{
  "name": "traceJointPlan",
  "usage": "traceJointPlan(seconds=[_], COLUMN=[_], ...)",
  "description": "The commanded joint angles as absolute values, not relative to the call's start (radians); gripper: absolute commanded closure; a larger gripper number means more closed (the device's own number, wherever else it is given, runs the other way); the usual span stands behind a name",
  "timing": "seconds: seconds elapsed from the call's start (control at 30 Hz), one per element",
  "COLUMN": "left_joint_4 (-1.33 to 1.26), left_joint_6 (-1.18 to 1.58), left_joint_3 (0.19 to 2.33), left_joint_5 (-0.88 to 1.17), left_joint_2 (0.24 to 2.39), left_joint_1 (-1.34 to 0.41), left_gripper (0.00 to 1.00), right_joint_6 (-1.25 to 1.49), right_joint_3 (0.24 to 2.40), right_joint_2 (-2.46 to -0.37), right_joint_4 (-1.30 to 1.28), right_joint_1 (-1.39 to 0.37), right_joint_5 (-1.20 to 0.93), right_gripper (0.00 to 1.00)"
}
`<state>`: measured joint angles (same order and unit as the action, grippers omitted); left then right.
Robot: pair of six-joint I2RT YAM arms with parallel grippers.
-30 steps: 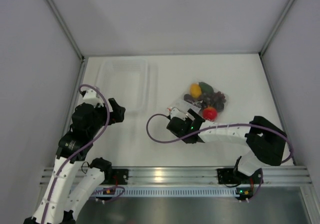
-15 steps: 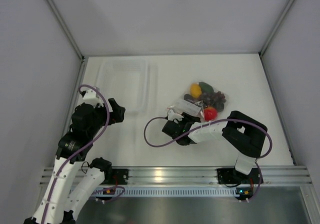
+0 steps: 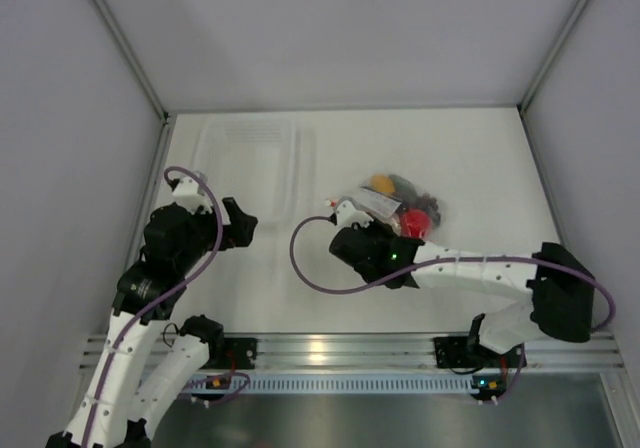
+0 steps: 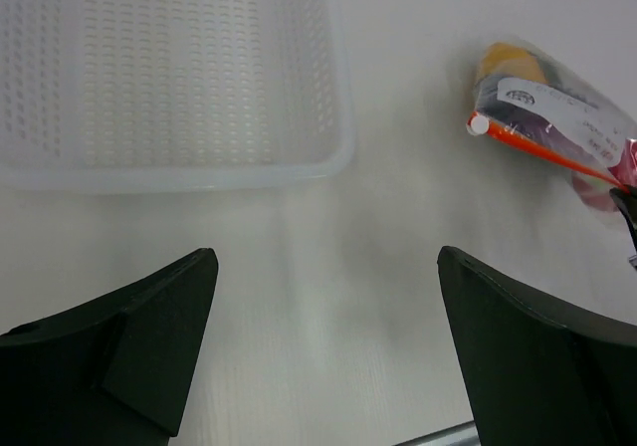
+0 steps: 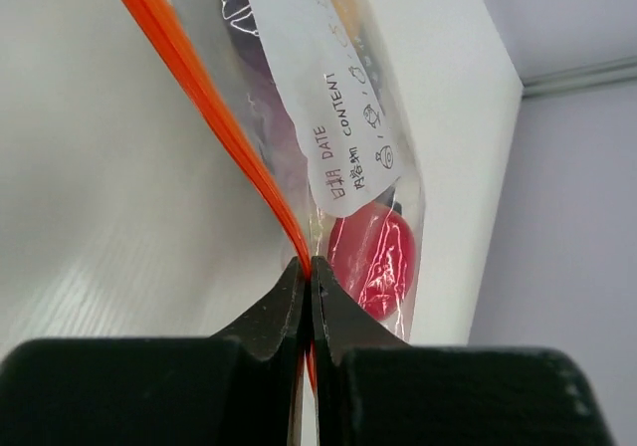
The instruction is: Open the zip-top bag and remove the fake food
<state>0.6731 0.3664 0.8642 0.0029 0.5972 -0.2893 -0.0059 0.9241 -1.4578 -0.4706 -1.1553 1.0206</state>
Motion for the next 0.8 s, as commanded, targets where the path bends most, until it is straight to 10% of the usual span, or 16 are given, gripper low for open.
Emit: traceJointPlan(seconds=[0.0, 0.27, 0.5, 0.77], left_joint_4=[0.571, 0.205, -0.415, -0.417], left_joint_6=[0.336, 0.437, 0.529, 0.264], left_joint_3=[0.936, 0.993, 0.798, 0.873], left_joint_5=[0.197, 0.748, 0.868, 0.893], left_joint_2=[0.626, 0.747, 0.71, 0.836], left_joint_1=[-0.291, -0.291, -0.36, -0.609], left_gripper=[0.01, 0.01, 0.01, 0.01], right_joint_6=[0.032, 0.04, 0.055, 0.048], right_joint_3=[1.064, 1.316, 1.473, 1.528], right_joint_2=[-1.287, -1.085, -1.011, -0.927], right_joint_4=[-0.661, -0.928, -1.041, -1.068], right_joint_1=[-1.19, -1.183, -1.18, -1.181], right_joint_5=[0.873, 0.632, 0.378, 0.216], right_gripper=[1.0, 1.0, 1.0, 1.0])
